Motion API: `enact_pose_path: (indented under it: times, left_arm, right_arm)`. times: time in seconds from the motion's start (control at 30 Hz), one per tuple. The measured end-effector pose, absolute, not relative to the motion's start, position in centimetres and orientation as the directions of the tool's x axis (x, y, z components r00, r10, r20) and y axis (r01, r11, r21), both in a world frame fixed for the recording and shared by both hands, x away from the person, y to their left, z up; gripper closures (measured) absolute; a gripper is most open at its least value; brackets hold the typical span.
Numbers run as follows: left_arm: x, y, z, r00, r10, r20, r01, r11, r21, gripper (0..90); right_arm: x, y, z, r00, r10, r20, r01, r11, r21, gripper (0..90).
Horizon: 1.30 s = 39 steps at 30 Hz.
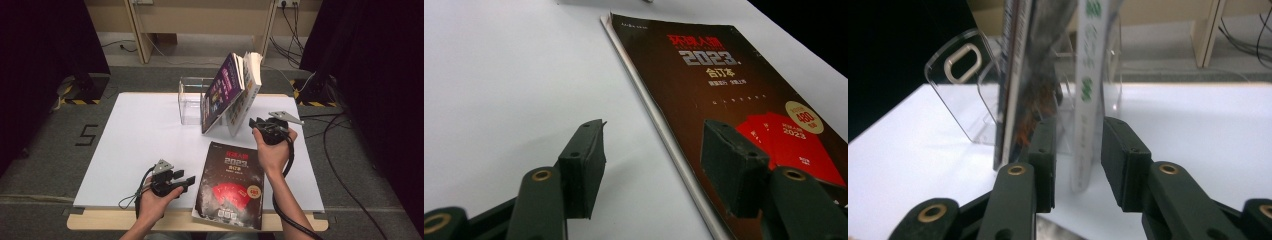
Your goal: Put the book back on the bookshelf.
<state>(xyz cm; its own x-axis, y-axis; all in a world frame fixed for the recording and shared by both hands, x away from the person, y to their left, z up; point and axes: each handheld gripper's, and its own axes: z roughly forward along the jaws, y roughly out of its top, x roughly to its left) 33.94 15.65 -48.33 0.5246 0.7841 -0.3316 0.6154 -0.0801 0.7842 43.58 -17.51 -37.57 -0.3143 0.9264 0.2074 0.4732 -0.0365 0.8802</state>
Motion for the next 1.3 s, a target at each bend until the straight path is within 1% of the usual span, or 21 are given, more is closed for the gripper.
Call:
enact_pose_path:
  times: [0.13, 0.47, 0.73, 0.97, 1.1, 1.2, 1.3]
  left_arm:
    - [34.2, 15.3, -48.4, 0.531, 0.779, -0.332, 0.619, -0.089, 0.780, 43.6]
    - [35.1, 14.2, -48.8, 0.536, 0.761, -0.366, 0.651, -0.097, 0.753, 46.6]
    - [35.6, 13.6, -49.0, 0.541, 0.758, -0.365, 0.658, -0.111, 0.745, 47.7]
    - [35.7, 13.1, -49.1, 0.546, 0.746, -0.381, 0.669, -0.115, 0.734, 48.6]
    - [35.7, 13.0, -49.4, 0.546, 0.745, -0.385, 0.676, -0.120, 0.727, 49.1]
    - [35.7, 12.9, -49.5, 0.546, 0.744, -0.385, 0.680, -0.124, 0.723, 49.4]
    - [35.7, 12.8, -49.5, 0.545, 0.743, -0.388, 0.682, -0.125, 0.720, 49.4]
  right_arm:
    - [43.7, -18.2, -38.7, -0.300, 0.929, 0.215, 0.517, -0.031, 0.856, 67.9]
    - [44.0, -19.8, -41.4, -0.257, 0.938, 0.233, 0.630, -0.020, 0.777, 69.3]
    - [44.1, -21.0, -43.9, -0.212, 0.947, 0.240, 0.707, -0.021, 0.707, 68.9]
    - [44.4, -21.9, -45.2, -0.175, 0.950, 0.258, 0.763, -0.035, 0.645, 68.3]
    - [44.5, -22.3, -45.8, -0.164, 0.951, 0.261, 0.779, -0.038, 0.626, 67.6]
    - [44.6, -22.4, -46.2, -0.136, 0.949, 0.284, 0.808, -0.059, 0.587, 67.0]
    - [44.6, -22.6, -46.7, -0.136, 0.949, 0.284, 0.815, -0.055, 0.576, 66.7]
